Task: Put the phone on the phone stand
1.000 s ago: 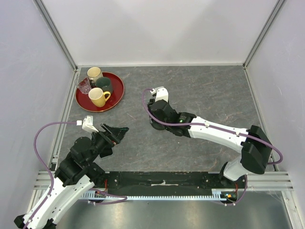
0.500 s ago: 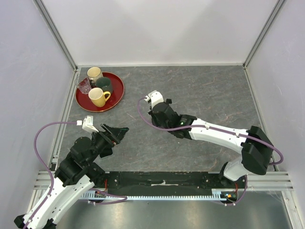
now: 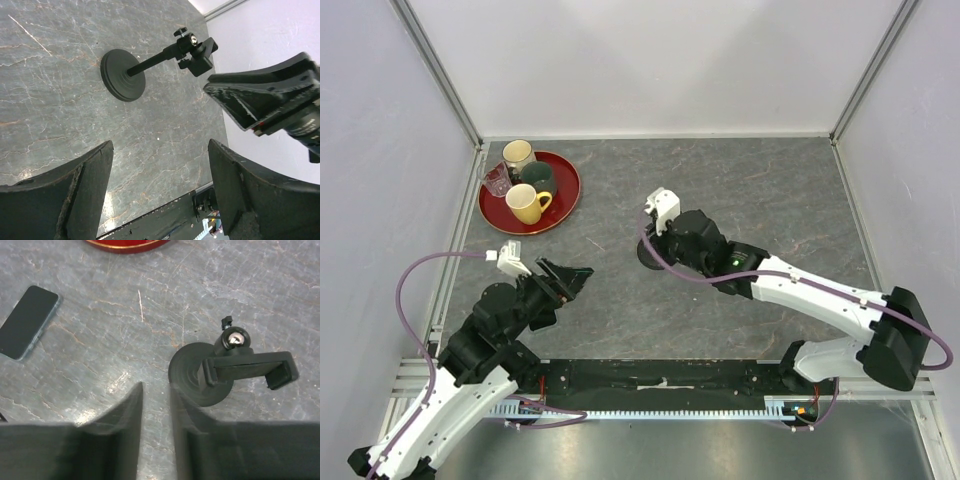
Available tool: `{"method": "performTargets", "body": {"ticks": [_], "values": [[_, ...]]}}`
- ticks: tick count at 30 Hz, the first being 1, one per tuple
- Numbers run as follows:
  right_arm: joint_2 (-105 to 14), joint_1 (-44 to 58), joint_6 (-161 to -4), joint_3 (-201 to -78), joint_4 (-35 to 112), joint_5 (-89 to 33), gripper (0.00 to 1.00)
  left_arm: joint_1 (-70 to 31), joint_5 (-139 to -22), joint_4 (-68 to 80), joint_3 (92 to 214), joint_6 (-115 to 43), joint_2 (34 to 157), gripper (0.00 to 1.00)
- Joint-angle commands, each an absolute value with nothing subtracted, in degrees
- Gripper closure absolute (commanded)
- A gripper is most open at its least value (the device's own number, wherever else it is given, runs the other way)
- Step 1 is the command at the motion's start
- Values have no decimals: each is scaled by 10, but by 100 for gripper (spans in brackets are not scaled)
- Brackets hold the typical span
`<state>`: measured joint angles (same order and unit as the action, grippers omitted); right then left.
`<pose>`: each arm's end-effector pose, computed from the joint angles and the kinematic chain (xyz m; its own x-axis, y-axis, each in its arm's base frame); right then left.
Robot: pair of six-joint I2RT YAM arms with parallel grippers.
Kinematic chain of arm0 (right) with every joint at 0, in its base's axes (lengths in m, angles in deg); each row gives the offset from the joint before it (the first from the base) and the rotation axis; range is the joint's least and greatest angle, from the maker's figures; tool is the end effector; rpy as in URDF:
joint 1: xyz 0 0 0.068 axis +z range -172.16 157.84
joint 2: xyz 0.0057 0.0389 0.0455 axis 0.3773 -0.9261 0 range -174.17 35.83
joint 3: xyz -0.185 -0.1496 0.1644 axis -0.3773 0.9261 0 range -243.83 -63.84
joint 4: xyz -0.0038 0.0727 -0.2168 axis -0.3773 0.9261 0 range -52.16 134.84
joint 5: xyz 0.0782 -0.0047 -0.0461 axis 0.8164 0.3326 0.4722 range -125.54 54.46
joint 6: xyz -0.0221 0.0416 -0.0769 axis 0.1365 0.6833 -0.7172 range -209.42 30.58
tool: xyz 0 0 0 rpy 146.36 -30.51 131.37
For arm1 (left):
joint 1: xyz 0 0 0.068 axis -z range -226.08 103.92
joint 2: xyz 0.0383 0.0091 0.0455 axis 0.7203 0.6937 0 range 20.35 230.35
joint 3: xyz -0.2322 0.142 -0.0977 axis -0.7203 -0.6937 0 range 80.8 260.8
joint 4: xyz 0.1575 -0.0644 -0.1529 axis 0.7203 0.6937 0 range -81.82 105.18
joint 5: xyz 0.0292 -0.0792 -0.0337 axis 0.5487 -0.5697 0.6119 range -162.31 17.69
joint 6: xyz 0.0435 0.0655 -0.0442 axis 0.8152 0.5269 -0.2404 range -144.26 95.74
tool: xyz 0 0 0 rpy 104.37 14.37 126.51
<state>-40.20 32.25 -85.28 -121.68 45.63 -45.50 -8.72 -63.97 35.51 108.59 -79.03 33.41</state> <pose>0.1904 0.2423 0.3104 -0.3055 -0.3047 -0.9021 -0.6902 0.7235 -0.0106 0.0738 -0.0417 0.2548 -0.4985 -0.6362 -0.5889 0.1399 0.6114 -0.7789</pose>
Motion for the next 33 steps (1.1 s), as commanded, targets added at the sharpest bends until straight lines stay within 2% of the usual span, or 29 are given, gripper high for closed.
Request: {"method": "performTargets", "body": {"ticks": [1, 4, 5, 8, 9, 11, 19, 24, 25, 28, 33], "values": [[-362, 322, -741, -1255, 473, -505, 55, -86, -662, 337, 1106, -799, 363, 15], [-348, 306, -733, -1261, 498, -501, 34, -86, -683, 324, 1110, -794, 388, 12], [-344, 285, -730, -1261, 504, -494, 22, -86, -689, 321, 1113, -791, 394, 11], [-335, 203, -704, -1258, 508, -389, 5, -86, -705, 310, 1117, -788, 413, 9], [-333, 181, -697, -1256, 506, -357, 2, -86, -708, 308, 1117, -787, 417, 8], [-338, 141, -675, -1259, 506, -295, 2, -86, -712, 302, 1117, -787, 423, 8], [-372, 134, -667, -1264, 508, -265, 2, -86, -720, 288, 1111, -786, 443, 8], [-412, 134, -704, -1270, 505, -224, 16, -86, -732, 287, 1113, -785, 448, 7], [-418, 134, -710, -1274, 513, -226, 26, -86, -733, 285, 1112, -785, 448, 7], [-434, 147, -734, -1281, 519, -244, 42, -86, -734, 284, 1110, -787, 448, 7], [-450, 212, -769, -1305, 542, -352, 40, -86, -735, 285, 1109, -789, 445, 7]]}}
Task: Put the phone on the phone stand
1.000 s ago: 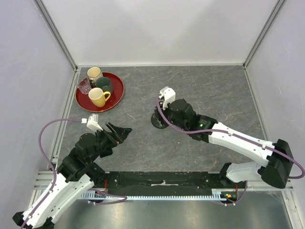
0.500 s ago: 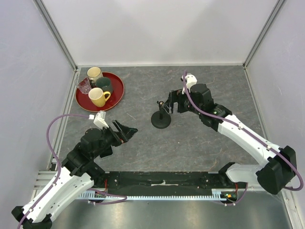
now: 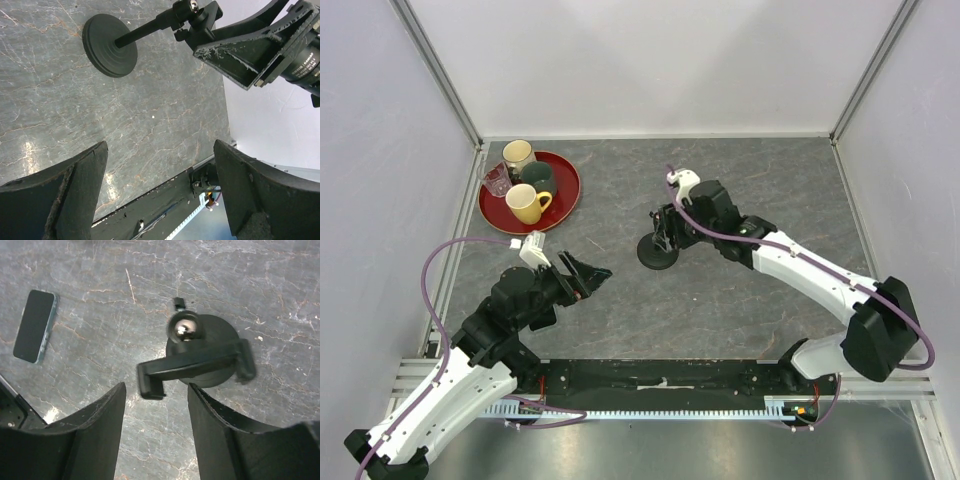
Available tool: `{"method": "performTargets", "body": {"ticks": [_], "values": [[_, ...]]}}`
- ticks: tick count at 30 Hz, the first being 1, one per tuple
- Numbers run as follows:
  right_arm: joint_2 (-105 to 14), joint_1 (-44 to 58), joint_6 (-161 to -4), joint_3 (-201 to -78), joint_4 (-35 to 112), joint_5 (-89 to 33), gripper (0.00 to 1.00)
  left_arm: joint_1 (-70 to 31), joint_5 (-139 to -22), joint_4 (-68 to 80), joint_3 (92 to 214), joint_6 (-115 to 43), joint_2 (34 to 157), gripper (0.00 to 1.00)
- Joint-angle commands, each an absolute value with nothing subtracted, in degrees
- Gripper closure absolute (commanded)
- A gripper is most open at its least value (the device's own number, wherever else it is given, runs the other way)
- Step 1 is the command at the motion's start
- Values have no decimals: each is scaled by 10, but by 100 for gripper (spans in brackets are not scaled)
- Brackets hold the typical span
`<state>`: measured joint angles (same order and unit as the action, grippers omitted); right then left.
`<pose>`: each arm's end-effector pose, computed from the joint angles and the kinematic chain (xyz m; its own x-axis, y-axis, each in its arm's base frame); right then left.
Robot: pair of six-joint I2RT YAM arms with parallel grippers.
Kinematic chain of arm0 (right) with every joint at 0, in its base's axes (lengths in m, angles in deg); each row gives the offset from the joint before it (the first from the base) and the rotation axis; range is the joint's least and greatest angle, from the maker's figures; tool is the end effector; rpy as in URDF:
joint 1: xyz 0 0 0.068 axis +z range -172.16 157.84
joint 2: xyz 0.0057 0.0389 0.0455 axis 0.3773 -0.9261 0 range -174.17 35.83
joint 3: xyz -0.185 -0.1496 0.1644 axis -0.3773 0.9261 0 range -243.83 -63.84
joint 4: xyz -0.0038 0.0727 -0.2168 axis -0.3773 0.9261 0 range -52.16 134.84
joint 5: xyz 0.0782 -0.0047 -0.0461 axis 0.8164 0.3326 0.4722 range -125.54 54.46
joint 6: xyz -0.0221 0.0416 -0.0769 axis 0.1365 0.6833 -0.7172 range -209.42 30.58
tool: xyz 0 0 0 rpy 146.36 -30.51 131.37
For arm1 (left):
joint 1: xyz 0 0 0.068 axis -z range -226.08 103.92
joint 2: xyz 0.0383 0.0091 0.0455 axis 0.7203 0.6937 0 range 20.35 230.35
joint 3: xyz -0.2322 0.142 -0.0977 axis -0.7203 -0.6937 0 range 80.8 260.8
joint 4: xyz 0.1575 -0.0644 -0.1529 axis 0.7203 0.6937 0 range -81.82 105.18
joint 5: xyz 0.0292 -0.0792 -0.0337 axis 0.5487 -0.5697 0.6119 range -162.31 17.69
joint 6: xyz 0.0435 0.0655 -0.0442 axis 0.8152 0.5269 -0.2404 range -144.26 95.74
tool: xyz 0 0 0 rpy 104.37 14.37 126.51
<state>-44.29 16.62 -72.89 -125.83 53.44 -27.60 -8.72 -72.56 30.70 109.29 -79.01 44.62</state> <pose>0.2405 0.2077 0.2966 -0.6169 -0.1342 -0.7755 -0.5574 0.7701 0.3102 0.0915 -0.0704 0.2557 -0.6423 -0.5370 -0.5469 0.1484 0.6129 -0.7761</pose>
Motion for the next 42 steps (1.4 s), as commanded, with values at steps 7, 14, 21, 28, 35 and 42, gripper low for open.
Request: {"method": "performTargets", "body": {"ticks": [7, 14, 21, 28, 35, 42], "values": [[-482, 242, -769, -1336, 578, -459, 46, -86, -735, 287, 1109, -791, 444, 7], [-500, 264, -694, -1349, 571, -488, 87, -86, -735, 287, 1107, -795, 438, 8], [-525, 321, -537, -1369, 560, -586, 100, -87, -733, 287, 1107, -798, 432, 8], [-590, 336, -500, -1429, 611, -660, 93, -86, -728, 309, 1111, -798, 417, 8], [-594, 335, -549, -1447, 611, -605, 49, -86, -674, 384, 1164, -767, 434, 0], [-492, 335, -663, -1371, 566, -511, 2, -98, -555, 610, 1340, -689, 633, 0]]}}
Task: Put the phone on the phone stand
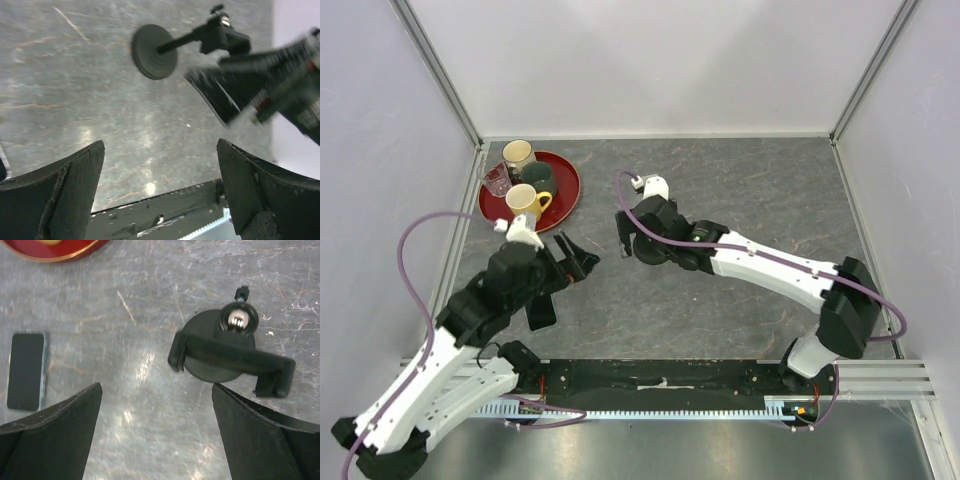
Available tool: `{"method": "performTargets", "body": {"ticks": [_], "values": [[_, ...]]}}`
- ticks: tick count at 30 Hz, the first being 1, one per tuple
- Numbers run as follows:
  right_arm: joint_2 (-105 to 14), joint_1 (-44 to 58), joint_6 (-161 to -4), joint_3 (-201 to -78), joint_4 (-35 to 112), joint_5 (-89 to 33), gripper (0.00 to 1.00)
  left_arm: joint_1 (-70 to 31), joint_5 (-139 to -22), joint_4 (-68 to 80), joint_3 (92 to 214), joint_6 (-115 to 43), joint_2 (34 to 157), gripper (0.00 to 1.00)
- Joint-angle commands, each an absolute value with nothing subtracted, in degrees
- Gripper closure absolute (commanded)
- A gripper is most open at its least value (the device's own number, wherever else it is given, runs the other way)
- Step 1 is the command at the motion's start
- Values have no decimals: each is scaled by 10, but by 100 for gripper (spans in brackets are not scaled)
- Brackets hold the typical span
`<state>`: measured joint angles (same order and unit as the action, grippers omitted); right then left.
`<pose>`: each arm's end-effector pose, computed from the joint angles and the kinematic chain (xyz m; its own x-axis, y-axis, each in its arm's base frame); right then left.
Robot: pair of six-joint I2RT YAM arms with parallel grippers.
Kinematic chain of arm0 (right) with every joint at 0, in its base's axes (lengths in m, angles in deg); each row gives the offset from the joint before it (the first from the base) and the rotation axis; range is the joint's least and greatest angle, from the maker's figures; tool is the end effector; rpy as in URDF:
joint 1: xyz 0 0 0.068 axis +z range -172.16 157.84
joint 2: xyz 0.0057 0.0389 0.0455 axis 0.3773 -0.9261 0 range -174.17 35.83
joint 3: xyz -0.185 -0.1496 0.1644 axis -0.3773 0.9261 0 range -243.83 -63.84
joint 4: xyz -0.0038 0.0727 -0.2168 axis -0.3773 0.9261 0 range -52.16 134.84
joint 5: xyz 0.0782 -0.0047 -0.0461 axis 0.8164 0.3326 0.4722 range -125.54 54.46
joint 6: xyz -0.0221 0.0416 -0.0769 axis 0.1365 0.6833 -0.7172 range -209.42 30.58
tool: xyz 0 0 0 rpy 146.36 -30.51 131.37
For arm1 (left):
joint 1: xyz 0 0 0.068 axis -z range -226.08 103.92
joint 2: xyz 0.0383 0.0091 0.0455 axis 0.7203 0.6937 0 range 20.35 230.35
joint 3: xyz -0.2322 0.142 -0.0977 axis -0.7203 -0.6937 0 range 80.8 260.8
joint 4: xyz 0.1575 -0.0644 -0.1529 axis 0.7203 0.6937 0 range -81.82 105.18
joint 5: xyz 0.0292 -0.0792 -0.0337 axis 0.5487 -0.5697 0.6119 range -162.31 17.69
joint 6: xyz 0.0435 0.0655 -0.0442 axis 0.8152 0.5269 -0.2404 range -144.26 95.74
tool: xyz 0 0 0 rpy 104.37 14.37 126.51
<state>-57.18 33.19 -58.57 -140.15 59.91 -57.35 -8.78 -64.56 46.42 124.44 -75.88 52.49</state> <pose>0.2342 0.2864 0.2980 -0.6129 -0.0494 -0.7887 -0.3318 0.9219 0.2001 0.0966 -0.0600 0.2943 -0.6178 -0.5058 -0.6021 0.0328 0.7484 -0.6624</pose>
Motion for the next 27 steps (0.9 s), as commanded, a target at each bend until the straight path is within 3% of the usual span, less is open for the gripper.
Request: {"method": "performTargets", "body": {"ticks": [1, 3, 7, 10, 21, 27], "values": [[-478, 336, -677, -1353, 565, -501, 2, -113, -535, 640, 1377, -677, 658, 0], [-435, 336, -715, -1335, 559, -473, 2, -142, -551, 671, 1396, -651, 717, 0], [-359, 336, -745, -1271, 537, -435, 2, -317, -706, 637, 1366, -585, 754, 0], [-318, 336, -750, -1245, 531, -414, 2, -382, -705, 631, 1349, -572, 782, 0], [-225, 335, -761, -1144, 457, -338, 2, -437, -643, 602, 1321, -577, 904, 0], [-182, 335, -789, -1115, 447, -332, 2, -525, -742, 536, 1291, -548, 965, 0]]}}
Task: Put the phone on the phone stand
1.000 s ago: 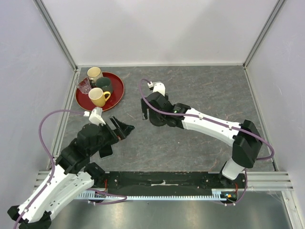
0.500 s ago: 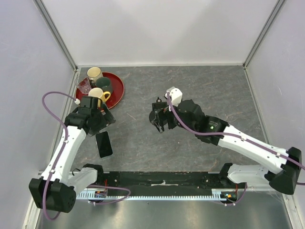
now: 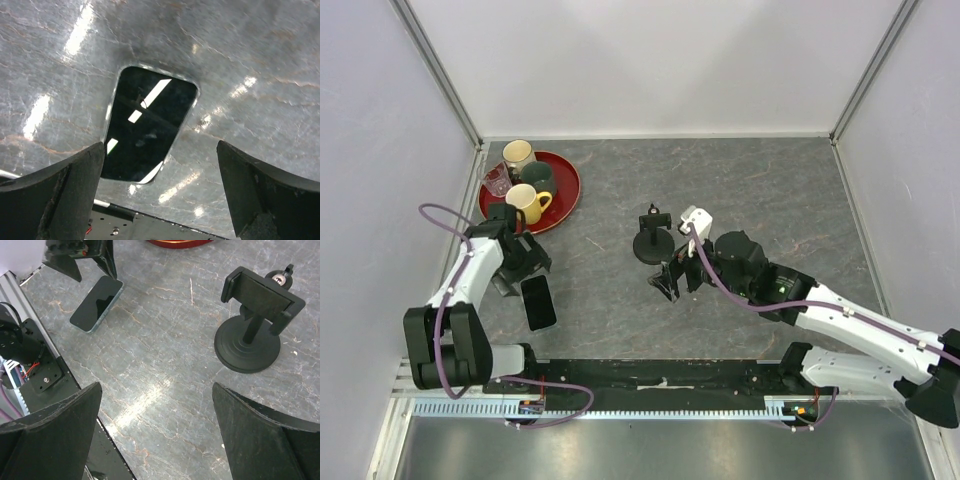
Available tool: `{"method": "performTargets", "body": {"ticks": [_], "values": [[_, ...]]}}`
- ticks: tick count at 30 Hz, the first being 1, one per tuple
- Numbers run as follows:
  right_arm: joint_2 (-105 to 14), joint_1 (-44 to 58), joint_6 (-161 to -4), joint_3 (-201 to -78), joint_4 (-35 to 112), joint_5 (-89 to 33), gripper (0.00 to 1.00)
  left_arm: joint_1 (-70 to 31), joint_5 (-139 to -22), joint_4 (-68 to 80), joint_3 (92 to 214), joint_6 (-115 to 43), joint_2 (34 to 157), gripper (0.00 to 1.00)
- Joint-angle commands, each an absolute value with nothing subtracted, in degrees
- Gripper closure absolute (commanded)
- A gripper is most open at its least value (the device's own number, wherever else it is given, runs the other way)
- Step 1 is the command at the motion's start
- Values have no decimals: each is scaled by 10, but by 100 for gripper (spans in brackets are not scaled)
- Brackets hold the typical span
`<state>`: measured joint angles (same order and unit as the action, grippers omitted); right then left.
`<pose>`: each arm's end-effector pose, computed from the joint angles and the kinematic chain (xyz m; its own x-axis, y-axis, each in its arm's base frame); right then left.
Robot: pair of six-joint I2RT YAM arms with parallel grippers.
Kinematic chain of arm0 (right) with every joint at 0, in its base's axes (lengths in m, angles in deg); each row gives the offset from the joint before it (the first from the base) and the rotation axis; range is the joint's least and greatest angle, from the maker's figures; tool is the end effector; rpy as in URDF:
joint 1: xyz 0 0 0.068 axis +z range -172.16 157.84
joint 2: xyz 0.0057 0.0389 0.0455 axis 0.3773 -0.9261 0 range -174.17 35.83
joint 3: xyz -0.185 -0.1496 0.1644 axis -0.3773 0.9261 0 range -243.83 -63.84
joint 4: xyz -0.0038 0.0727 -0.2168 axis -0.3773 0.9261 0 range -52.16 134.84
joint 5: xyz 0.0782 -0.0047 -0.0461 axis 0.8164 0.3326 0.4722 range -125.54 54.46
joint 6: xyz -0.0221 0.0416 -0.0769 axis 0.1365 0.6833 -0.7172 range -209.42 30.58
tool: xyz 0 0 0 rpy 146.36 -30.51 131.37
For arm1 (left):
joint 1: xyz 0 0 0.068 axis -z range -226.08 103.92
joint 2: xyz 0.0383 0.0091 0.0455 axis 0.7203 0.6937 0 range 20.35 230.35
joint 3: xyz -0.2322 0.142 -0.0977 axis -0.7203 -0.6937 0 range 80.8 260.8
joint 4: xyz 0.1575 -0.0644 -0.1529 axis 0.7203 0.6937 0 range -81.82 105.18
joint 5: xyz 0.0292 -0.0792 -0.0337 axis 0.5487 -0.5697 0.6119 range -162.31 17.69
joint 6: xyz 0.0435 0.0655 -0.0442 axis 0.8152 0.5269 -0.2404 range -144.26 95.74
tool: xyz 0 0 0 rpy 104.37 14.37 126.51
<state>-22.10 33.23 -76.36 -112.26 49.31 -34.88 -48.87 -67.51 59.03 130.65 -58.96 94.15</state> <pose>0.1308 0.1914 0.3207 -0.3854 -0.1607 -0.9086 -0.7617 0.6112 0.2150 0.1976 0.0163 0.2040 -0.7524 -0.6046 -0.2615 -0.6066 0.7907 -0.0829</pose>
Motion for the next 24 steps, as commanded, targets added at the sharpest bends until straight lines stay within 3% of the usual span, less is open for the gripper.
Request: {"method": "performTargets", "body": {"ticks": [1, 8, 24], "values": [[-176, 334, -786, -1107, 443, -327, 2, -535, -749, 530, 1285, -540, 970, 0], [-130, 334, -783, -1074, 407, -308, 2, -606, -756, 498, 1268, -531, 988, 0], [-77, 353, -798, -1033, 383, -352, 2, -622, -863, 435, 1220, -564, 1027, 0]]}}
